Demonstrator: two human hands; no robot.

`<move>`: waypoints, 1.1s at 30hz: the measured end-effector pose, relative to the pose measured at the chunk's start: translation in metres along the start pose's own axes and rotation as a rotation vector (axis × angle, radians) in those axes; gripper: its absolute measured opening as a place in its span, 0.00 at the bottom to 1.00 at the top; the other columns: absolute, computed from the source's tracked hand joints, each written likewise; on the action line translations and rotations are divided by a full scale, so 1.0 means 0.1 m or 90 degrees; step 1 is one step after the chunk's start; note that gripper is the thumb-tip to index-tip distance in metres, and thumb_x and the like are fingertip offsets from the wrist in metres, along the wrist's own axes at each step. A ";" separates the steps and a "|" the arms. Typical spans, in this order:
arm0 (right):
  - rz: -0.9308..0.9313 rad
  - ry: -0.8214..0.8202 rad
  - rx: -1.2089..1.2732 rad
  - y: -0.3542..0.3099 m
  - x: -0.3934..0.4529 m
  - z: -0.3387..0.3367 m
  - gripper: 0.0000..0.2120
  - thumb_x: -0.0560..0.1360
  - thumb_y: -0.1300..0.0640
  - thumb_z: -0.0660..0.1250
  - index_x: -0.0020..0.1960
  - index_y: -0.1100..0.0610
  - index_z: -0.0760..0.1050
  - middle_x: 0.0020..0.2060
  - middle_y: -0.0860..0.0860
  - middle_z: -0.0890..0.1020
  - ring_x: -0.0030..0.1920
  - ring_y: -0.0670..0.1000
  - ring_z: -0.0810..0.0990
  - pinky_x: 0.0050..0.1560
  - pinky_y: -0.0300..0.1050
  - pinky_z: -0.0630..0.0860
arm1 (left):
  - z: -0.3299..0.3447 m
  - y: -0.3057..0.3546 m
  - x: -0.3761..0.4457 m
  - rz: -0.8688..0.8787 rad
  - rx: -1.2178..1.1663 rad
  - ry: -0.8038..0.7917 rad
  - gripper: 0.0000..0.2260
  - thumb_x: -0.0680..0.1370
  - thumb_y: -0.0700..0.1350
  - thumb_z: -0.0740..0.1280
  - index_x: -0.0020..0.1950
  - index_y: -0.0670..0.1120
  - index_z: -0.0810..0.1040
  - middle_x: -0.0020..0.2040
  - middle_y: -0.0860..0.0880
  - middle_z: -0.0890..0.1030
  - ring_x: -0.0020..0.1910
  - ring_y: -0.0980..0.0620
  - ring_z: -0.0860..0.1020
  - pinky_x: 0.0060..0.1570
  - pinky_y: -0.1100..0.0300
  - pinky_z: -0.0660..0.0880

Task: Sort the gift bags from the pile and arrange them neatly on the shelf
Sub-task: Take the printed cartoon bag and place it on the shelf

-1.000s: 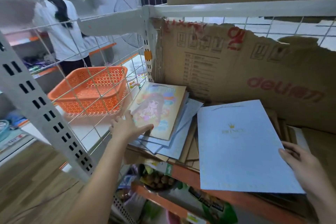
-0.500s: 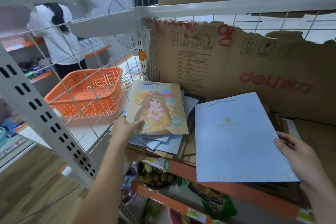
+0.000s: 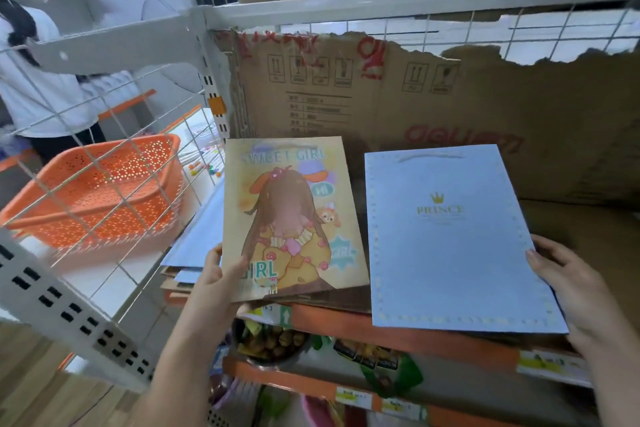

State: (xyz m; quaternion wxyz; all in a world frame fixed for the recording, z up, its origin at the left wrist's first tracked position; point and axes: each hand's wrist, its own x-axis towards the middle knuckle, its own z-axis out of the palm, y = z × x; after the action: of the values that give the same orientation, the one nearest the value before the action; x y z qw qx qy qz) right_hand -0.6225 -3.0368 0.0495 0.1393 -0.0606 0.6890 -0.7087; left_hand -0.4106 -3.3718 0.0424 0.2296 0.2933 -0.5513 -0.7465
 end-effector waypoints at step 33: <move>0.002 0.457 0.082 0.06 -1.40 -5.05 0.07 0.78 0.65 0.60 0.51 0.57 0.75 0.27 0.41 0.83 0.25 0.41 0.80 0.25 0.32 0.75 | 4.30 -1.78 -1.54 -0.174 -0.014 -0.330 0.10 0.78 0.41 0.61 0.54 0.54 0.78 0.46 0.45 0.84 0.41 0.47 0.83 0.37 0.53 0.81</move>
State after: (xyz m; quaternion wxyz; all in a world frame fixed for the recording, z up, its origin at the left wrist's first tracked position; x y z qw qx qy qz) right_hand -0.6286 -2.5126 0.0364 -0.1067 0.2022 0.6480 -0.7265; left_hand -0.5999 -2.9225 -0.0056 -0.0182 0.1613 -0.5388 -0.8267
